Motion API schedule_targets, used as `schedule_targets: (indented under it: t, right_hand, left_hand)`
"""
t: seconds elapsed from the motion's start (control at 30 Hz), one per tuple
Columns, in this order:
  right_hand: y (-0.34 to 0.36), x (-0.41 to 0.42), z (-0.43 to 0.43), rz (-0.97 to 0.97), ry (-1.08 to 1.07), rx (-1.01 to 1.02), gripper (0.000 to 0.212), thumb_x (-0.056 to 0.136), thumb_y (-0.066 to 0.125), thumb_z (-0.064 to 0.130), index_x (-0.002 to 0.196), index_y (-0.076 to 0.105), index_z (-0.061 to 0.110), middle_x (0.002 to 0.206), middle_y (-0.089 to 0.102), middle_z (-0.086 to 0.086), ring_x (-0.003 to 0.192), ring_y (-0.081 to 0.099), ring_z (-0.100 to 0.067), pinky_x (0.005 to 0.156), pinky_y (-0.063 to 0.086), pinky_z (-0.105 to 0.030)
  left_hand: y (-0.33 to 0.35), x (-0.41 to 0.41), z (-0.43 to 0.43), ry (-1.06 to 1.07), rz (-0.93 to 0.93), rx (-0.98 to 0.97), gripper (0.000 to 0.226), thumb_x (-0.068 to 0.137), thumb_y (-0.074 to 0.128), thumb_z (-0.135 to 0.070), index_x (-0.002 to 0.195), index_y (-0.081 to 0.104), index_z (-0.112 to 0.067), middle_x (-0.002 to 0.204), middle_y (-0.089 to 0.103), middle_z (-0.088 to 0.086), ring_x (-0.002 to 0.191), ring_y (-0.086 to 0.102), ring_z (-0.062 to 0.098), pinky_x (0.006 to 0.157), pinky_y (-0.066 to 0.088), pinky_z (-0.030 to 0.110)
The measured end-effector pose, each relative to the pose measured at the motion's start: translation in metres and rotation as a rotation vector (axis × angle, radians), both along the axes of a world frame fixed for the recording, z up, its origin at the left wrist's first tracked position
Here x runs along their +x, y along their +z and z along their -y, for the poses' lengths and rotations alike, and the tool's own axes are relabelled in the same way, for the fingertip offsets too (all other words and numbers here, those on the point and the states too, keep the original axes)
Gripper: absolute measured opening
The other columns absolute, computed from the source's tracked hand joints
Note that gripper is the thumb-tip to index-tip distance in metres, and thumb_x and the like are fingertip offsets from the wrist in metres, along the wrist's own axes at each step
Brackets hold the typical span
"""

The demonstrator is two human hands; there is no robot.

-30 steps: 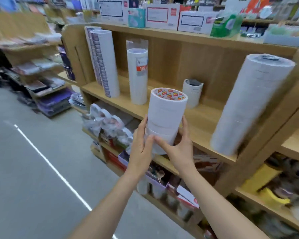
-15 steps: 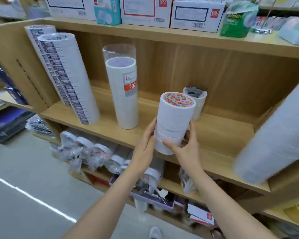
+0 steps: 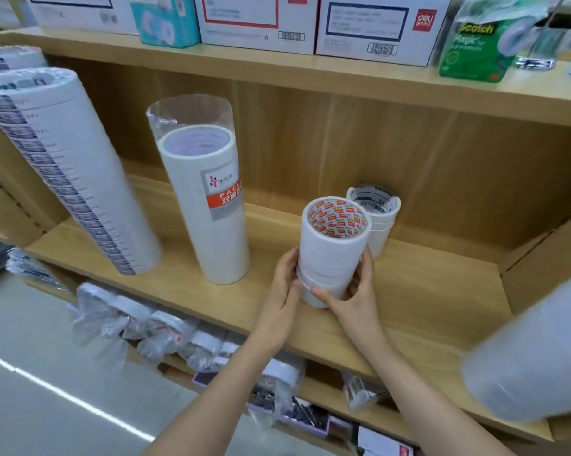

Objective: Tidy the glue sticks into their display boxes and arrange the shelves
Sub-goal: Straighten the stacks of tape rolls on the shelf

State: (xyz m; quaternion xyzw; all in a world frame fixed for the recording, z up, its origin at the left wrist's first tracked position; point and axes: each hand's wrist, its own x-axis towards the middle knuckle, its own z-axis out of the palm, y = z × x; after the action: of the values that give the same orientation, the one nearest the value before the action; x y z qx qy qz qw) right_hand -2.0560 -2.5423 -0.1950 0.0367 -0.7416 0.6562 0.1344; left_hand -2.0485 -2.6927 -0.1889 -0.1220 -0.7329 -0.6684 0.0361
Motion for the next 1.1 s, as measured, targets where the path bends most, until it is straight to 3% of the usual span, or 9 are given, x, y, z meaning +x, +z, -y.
schedule_targets:
  t: [0.17, 0.27, 0.33, 0.43, 0.6, 0.73, 0.87, 1.0, 1.1]
  right_hand:
    - [0.002, 0.003, 0.0, -0.009, 0.013, 0.084, 0.111, 0.069, 0.087, 0.018, 0.153, 0.015, 0.021, 0.157, 0.027, 0.009, 0.144, 0.028, -0.006, 0.119, 0.029, -0.042]
    - [0.006, 0.018, 0.004, -0.015, -0.121, 0.157, 0.111, 0.07, 0.082, 0.039, 0.154, 0.011, 0.022, 0.16, 0.022, 0.003, 0.146, 0.024, -0.009, 0.12, 0.025, -0.039]
    - [0.017, 0.032, 0.012, -0.091, -0.314, 0.187, 0.095, 0.075, 0.073, 0.044, 0.151, 0.022, 0.017, 0.151, 0.034, -0.003, 0.139, 0.034, -0.011, 0.116, 0.029, -0.034]
    - [0.035, 0.051, 0.038, -0.318, -0.565, 0.233, 0.059, 0.084, 0.064, 0.032, 0.132, 0.045, 0.004, 0.124, 0.049, -0.008, 0.115, 0.049, -0.019, 0.102, 0.039, -0.038]
    - [0.058, 0.069, 0.152, -0.378, -0.379, 0.127, 0.029, 0.09, 0.059, 0.018, 0.118, 0.052, 0.014, 0.105, 0.057, -0.005, 0.096, 0.056, -0.018, 0.086, 0.046, -0.031]
    - [0.052, 0.065, 0.229, -0.262, -0.124, 0.123, 0.041, 0.088, 0.064, 0.017, 0.126, 0.048, 0.019, 0.112, 0.056, 0.0, 0.099, 0.057, -0.014, 0.086, 0.048, -0.031]
    - [0.045, 0.052, 0.287, -0.093, 0.037, 0.201, 0.065, 0.089, 0.07, 0.027, 0.141, 0.032, 0.025, 0.135, 0.043, 0.005, 0.116, 0.049, -0.003, 0.097, 0.045, -0.027]
    - [0.044, 0.025, 0.313, -0.006, 0.057, 0.267, 0.086, 0.085, 0.073, 0.037, 0.152, 0.021, 0.022, 0.148, 0.03, 0.008, 0.134, 0.037, -0.012, 0.111, 0.036, -0.037]
    - [0.045, -0.001, 0.326, 0.013, 0.011, 0.29, 0.095, 0.081, 0.078, 0.032, 0.153, 0.019, 0.017, 0.157, 0.027, -0.001, 0.143, 0.027, -0.015, 0.116, 0.026, -0.033]
  left_hand:
    - [-0.006, -0.008, 0.003, -0.016, -0.025, -0.011, 0.05, 0.097, 0.044, -0.013, 0.144, 0.032, -0.028, 0.146, 0.045, -0.011, 0.134, 0.045, 0.01, 0.11, 0.038, 0.03]
    - [-0.009, -0.006, 0.011, -0.001, -0.065, -0.1, 0.052, 0.095, 0.045, -0.018, 0.145, 0.034, -0.027, 0.148, 0.045, -0.009, 0.135, 0.044, 0.008, 0.111, 0.037, 0.032]
    - [-0.006, 0.0, 0.025, 0.063, -0.105, -0.188, 0.051, 0.093, 0.044, -0.019, 0.143, 0.039, -0.024, 0.142, 0.049, -0.004, 0.128, 0.047, 0.006, 0.108, 0.039, 0.027]
    - [0.003, 0.016, 0.06, 0.142, -0.208, -0.276, 0.041, 0.09, 0.043, -0.013, 0.129, 0.055, -0.019, 0.117, 0.059, -0.004, 0.107, 0.055, 0.004, 0.095, 0.046, 0.031]
    - [0.012, 0.046, 0.165, 0.274, -0.298, -0.349, 0.031, 0.09, 0.042, -0.011, 0.115, 0.059, -0.017, 0.102, 0.052, -0.005, 0.099, 0.054, 0.01, 0.082, 0.049, 0.035]
    - [0.012, 0.058, 0.241, 0.414, -0.313, -0.431, 0.033, 0.088, 0.041, -0.017, 0.116, 0.058, -0.02, 0.108, 0.053, -0.006, 0.104, 0.051, 0.017, 0.09, 0.042, 0.03]
    - [0.017, 0.063, 0.302, 0.501, -0.21, -0.456, 0.036, 0.088, 0.044, -0.019, 0.122, 0.056, -0.02, 0.113, 0.05, -0.006, 0.11, 0.043, 0.012, 0.093, 0.033, 0.025]
    - [0.025, 0.051, 0.33, 0.439, -0.077, -0.444, 0.04, 0.098, 0.05, -0.017, 0.137, 0.046, -0.022, 0.133, 0.047, -0.004, 0.128, 0.037, 0.012, 0.1, 0.031, 0.026]
    - [0.025, 0.031, 0.338, 0.33, -0.027, -0.423, 0.055, 0.1, 0.05, -0.02, 0.151, 0.031, -0.031, 0.149, 0.037, -0.009, 0.138, 0.03, 0.007, 0.104, 0.028, 0.023]
